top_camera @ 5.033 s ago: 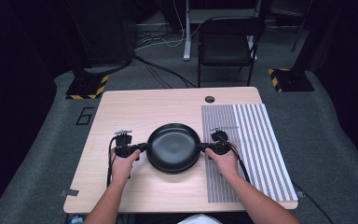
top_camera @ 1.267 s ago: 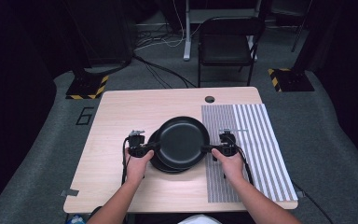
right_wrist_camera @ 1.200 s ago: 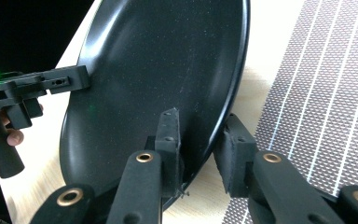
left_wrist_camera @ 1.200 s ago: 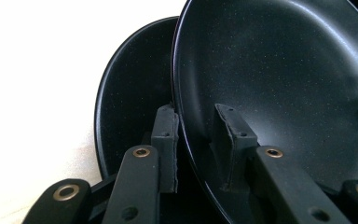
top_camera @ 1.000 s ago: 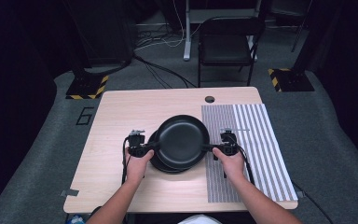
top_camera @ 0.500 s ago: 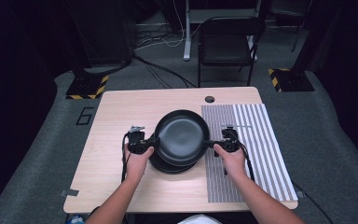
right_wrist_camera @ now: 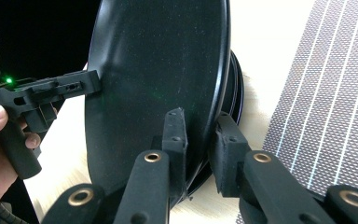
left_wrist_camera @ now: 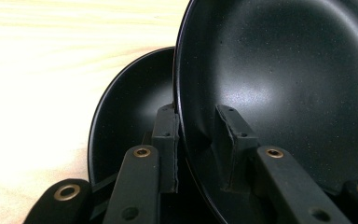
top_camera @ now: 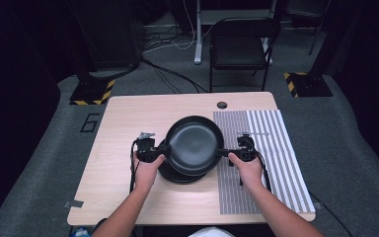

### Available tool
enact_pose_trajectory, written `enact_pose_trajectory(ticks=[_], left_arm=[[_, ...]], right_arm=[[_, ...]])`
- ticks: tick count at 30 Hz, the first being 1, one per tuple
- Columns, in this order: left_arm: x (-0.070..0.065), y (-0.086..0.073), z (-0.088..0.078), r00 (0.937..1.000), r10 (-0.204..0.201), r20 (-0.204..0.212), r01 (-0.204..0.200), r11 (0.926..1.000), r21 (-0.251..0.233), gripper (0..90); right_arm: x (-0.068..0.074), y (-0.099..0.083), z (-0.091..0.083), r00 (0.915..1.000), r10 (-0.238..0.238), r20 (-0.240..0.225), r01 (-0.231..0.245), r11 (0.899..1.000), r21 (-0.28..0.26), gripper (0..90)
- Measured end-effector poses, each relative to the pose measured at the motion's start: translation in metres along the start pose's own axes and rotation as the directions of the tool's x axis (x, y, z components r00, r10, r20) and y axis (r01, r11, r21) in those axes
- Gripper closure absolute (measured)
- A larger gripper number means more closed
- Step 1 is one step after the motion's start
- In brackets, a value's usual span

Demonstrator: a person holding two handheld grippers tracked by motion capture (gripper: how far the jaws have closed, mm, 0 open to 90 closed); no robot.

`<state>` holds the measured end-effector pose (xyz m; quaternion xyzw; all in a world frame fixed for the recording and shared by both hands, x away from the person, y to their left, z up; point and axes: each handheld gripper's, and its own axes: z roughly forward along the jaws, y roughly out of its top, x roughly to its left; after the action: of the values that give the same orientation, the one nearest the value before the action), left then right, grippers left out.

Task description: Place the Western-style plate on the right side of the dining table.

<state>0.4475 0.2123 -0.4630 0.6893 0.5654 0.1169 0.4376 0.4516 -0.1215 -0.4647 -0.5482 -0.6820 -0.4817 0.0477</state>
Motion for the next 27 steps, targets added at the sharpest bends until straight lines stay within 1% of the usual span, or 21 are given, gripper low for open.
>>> enact_pose_trajectory(ticks=[9, 12, 15, 27], left_arm=[[-0.006, 0.004, 0.0, 0.9999, 0.011, 0.001, -0.011, 0.9999, 0.002, 70.6], [-0.01, 0.006, 0.001, 0.9998, 0.019, 0.004, -0.019, 0.9998, -0.002, 70.6], [-0.012, 0.008, 0.001, 0.9998, 0.021, 0.006, -0.021, 0.9998, -0.004, 70.8], [-0.022, 0.012, 0.006, 0.9992, 0.035, 0.018, -0.035, 0.9994, 0.005, 70.8]], right_arm=[[-0.001, 0.0, -0.007, 1.0, 0.0, -0.004, 0.0, 1.0, -0.004, 76.9], [-0.003, 0.0, -0.01, 0.9999, 0.006, -0.008, -0.006, 1.0, -0.009, 76.9], [-0.004, 0.0, -0.012, 1.0, -0.001, -0.007, 0.001, 1.0, -0.015, 76.9], [-0.011, -0.003, -0.022, 0.9997, 0.018, -0.016, -0.019, 0.999, -0.041, 76.9]])
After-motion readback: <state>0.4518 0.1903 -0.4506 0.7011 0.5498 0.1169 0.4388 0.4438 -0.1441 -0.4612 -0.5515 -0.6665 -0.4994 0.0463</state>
